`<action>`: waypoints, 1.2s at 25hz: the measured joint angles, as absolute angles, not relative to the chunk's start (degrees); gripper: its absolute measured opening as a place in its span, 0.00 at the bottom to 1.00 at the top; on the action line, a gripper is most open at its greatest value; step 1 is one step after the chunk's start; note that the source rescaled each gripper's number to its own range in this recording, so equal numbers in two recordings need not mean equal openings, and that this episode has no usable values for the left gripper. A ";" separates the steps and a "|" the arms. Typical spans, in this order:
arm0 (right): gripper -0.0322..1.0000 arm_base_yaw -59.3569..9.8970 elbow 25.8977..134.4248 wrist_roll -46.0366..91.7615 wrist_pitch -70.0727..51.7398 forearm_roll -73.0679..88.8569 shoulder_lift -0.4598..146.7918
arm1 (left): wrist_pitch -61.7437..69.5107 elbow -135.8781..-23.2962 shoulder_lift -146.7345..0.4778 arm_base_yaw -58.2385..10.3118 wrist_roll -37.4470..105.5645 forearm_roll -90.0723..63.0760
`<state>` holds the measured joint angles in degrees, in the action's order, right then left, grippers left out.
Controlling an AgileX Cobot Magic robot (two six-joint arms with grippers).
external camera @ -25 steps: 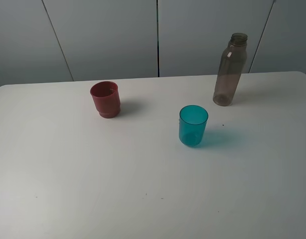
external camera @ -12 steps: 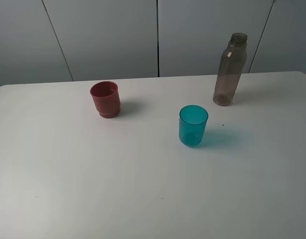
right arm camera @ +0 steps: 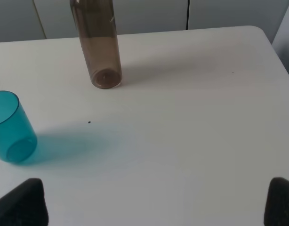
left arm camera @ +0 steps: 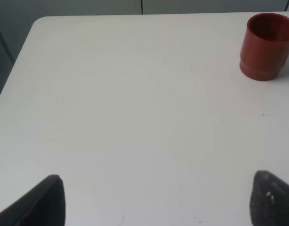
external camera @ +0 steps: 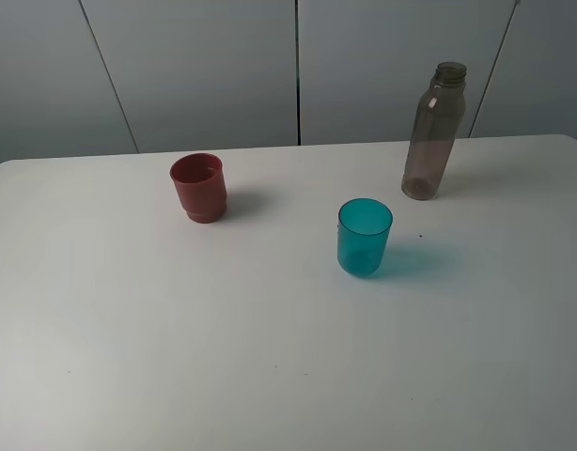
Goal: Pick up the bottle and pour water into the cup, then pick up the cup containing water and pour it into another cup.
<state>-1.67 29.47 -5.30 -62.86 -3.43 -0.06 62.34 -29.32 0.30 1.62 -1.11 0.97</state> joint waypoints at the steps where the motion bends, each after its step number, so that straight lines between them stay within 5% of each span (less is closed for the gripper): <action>1: 0.99 -1.67 29.47 -5.30 -62.86 -3.43 -0.06 | 62.34 -29.32 0.30 1.62 -1.11 0.97; 30: 0.99 -1.67 29.47 -5.94 -62.86 -3.43 -0.06 | 62.34 -29.32 0.30 1.62 -1.11 0.97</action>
<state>-1.67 29.47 -5.94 -62.86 -3.43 -0.06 62.34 -29.32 0.30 1.62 -1.11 0.97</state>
